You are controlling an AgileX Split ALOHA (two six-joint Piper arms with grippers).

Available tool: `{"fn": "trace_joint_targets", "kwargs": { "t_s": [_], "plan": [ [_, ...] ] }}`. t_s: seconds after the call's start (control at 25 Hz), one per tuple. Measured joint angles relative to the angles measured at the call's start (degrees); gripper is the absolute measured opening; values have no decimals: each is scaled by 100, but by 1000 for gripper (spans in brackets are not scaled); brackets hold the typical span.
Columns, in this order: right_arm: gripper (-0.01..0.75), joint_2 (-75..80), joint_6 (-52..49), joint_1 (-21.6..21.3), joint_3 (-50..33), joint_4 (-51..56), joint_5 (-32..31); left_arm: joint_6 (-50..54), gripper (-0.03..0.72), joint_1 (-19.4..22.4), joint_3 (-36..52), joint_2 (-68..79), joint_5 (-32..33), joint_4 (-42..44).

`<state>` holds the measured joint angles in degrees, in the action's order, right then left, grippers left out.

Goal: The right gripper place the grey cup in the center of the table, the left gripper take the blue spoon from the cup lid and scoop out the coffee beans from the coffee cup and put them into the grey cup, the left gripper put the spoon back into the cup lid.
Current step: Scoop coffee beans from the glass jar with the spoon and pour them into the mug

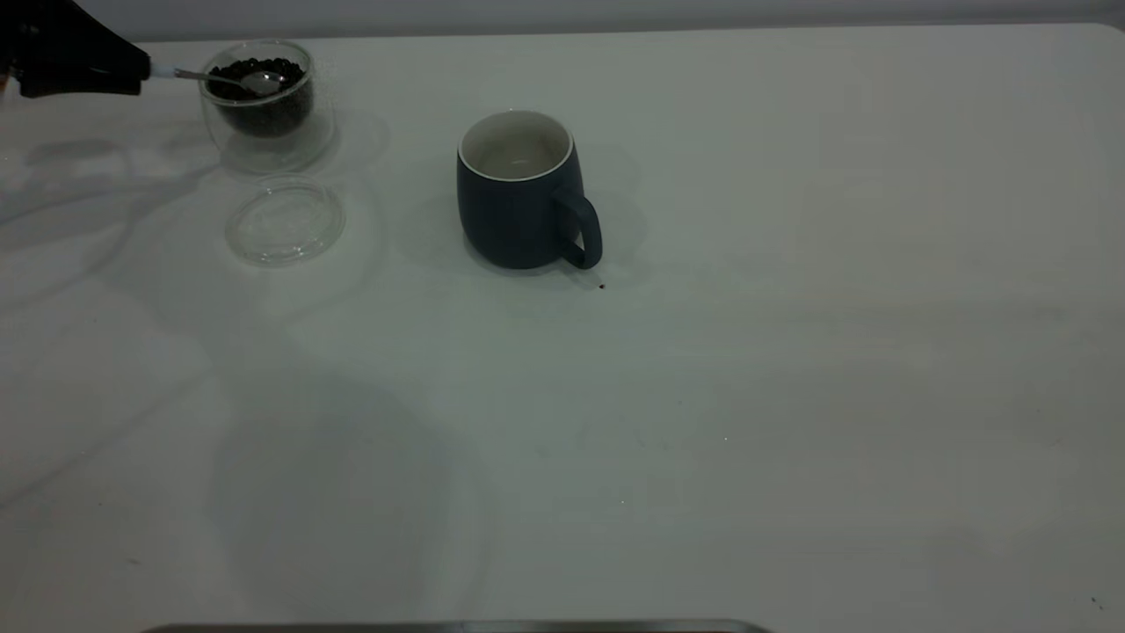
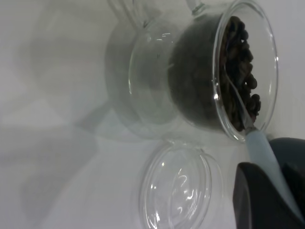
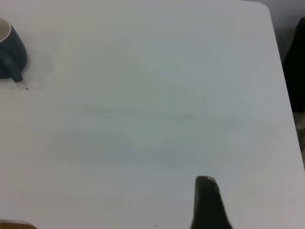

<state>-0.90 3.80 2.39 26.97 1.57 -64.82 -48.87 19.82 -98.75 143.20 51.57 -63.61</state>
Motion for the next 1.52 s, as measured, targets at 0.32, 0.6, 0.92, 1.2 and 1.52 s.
{"fn": "trace_joint_targets", "kwargs": {
  "t_s": [0.32,0.6,0.92,1.2,1.52],
  "plan": [
    [457,0,0,0,0,0,0,79,130,-37,0,31,5,-17],
    [457,0,0,0,0,0,0,144,130,30,0,37,272,-17],
    [457,0,0,0,0,0,0,262,130,230,0,37,519,-17],
    [457,0,0,0,0,0,0,269,130,237,0,37,729,-251],
    [457,0,0,0,0,0,0,263,130,244,0,37,796,-402]
  ]
}}
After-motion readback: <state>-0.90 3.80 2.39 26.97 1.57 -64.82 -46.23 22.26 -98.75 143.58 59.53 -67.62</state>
